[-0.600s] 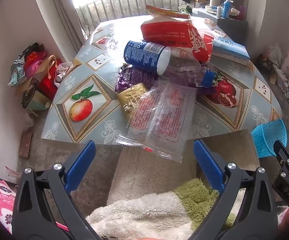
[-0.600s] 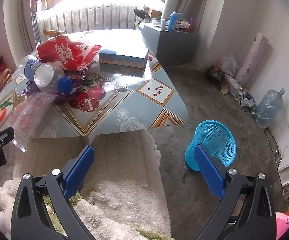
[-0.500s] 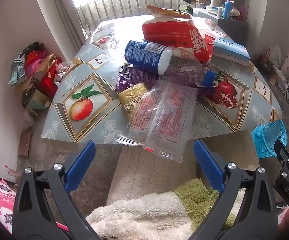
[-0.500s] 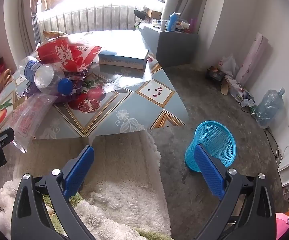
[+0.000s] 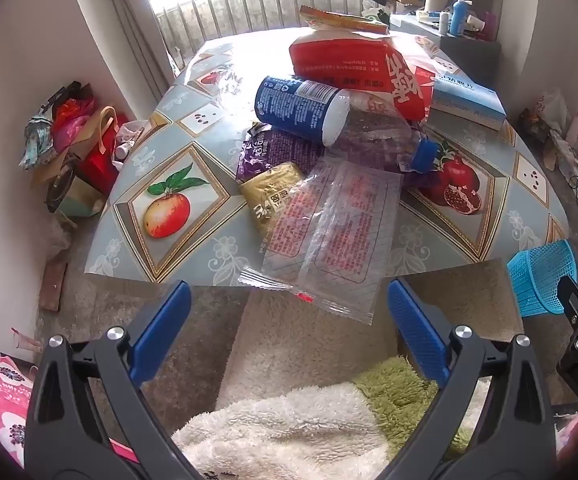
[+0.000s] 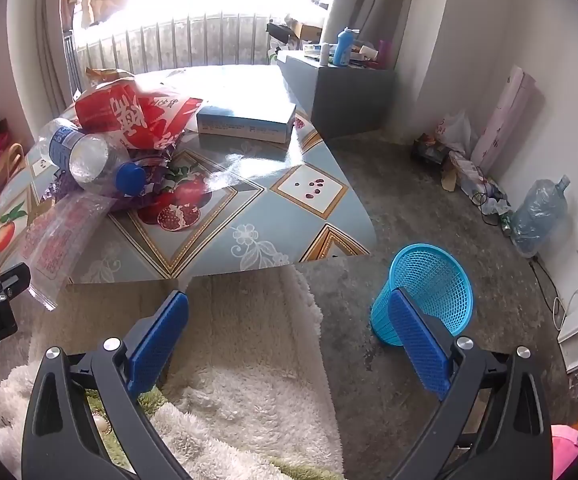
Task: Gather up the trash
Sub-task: 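Approach the trash pile on the table with both tools open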
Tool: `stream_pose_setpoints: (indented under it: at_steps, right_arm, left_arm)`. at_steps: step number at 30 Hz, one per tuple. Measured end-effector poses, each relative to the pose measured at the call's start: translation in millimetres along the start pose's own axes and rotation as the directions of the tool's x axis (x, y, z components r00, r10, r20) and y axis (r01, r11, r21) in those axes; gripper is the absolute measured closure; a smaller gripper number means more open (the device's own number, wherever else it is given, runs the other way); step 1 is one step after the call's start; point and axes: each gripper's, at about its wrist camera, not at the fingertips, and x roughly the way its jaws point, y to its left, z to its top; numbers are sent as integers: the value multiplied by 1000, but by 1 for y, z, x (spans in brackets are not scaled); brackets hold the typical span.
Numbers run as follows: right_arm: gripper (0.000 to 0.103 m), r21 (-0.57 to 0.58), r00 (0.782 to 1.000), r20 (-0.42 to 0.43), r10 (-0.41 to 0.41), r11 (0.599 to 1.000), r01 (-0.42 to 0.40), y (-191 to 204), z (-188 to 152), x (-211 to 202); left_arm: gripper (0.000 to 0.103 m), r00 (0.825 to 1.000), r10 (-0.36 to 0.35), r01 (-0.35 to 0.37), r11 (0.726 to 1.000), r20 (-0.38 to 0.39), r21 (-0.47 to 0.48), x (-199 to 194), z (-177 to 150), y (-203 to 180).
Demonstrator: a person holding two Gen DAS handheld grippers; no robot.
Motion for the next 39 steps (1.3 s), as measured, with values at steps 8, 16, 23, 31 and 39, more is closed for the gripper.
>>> stream_pose_setpoints:
  at_steps: [8,16,23,31,39]
  right_arm:
    - [6,1,1000,0,3,1000,-3,0,1,-1]
    - [6,1,1000,4,6,1000,-6,-1,-1,0]
    - [6,4,1000,6,8,1000,-8,-1,1,-1]
    - [6,5,1000,5,10,1000,-10,-1,2,-1]
    - [6,5,1000,7,14,1000,-14,0,3,-1]
  left_arm:
    - [9,1000,4,-4,1000,-3,-1,2,0,1]
    - [9,1000,4,-4,1000,-4,-1,2,0,2]
    - [9,1000,4,-4,1000,-5,-3,3,-1,3]
    - [9,1000,4,-4,1000,-4,-3,3,-1,3]
    - [9,1000,7,-7,1000,-7,-11,4,-1,7]
